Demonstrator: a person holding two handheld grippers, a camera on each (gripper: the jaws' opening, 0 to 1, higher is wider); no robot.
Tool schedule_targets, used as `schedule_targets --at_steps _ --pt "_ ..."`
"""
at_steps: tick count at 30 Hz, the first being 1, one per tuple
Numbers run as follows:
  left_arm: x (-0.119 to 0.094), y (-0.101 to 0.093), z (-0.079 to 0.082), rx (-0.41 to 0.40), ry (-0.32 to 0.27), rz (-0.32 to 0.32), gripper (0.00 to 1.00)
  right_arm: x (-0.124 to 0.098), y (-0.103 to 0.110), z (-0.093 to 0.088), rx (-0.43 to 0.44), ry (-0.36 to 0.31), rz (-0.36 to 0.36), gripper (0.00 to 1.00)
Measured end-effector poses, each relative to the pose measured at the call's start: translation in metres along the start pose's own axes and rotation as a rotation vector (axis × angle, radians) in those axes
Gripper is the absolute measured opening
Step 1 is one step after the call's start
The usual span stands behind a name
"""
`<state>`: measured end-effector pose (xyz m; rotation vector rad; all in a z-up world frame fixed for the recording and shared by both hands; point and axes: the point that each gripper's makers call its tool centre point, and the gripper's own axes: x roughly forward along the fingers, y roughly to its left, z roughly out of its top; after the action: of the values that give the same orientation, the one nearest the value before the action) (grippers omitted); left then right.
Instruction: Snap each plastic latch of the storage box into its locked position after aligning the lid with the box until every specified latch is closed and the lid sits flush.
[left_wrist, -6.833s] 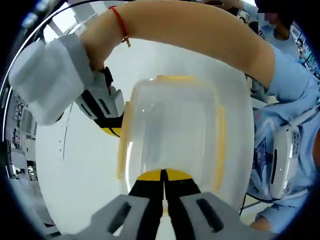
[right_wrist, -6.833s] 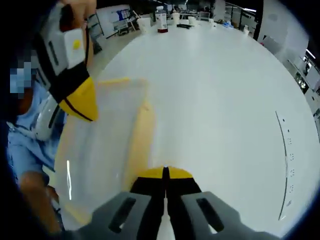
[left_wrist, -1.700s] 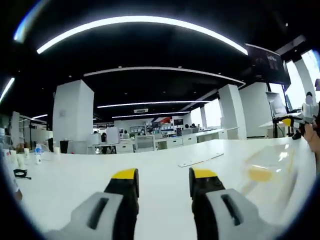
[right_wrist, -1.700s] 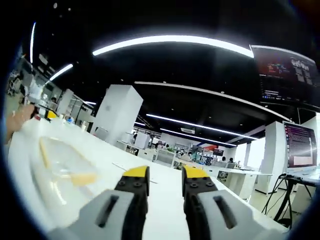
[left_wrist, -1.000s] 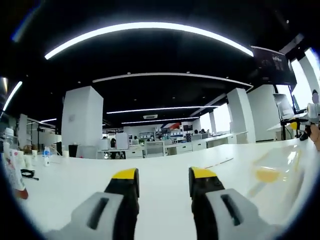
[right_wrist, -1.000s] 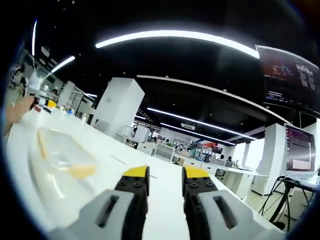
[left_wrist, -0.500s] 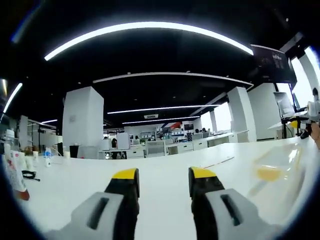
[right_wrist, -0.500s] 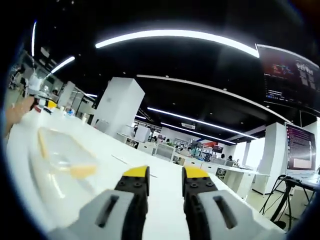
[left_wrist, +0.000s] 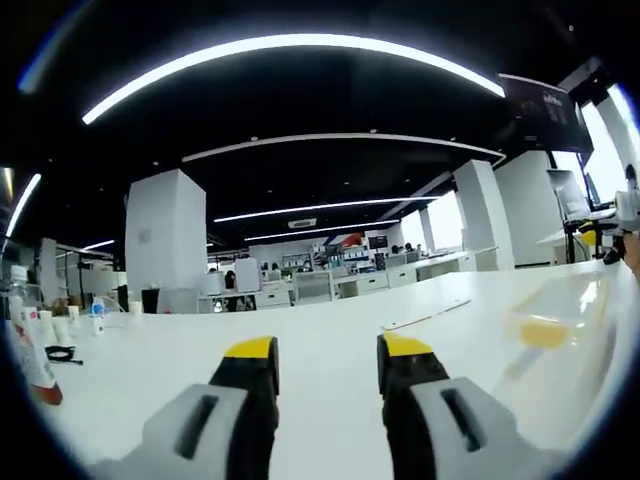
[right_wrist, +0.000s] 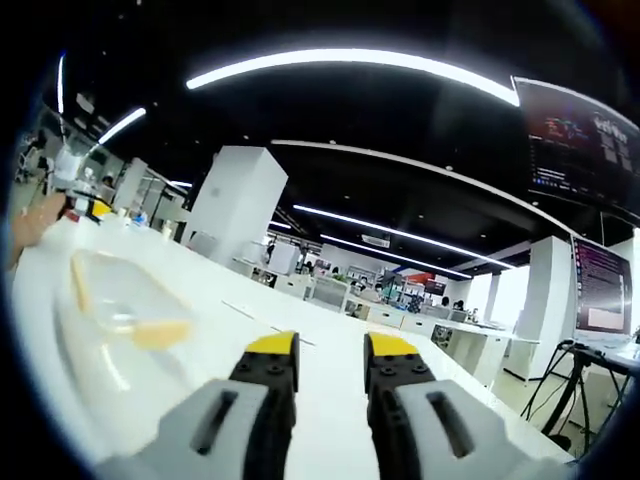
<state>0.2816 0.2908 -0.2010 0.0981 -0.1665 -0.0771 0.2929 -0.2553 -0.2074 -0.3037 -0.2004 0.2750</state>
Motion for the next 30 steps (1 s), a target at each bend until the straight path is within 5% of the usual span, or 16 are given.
schedule_targets --at_steps 30 --pt "0.0006 0.0029 -0.0022 0.014 0.012 0.013 0.39 0.0018 0.0086 0.0027 -0.02 -0.002 0.028 0.25"
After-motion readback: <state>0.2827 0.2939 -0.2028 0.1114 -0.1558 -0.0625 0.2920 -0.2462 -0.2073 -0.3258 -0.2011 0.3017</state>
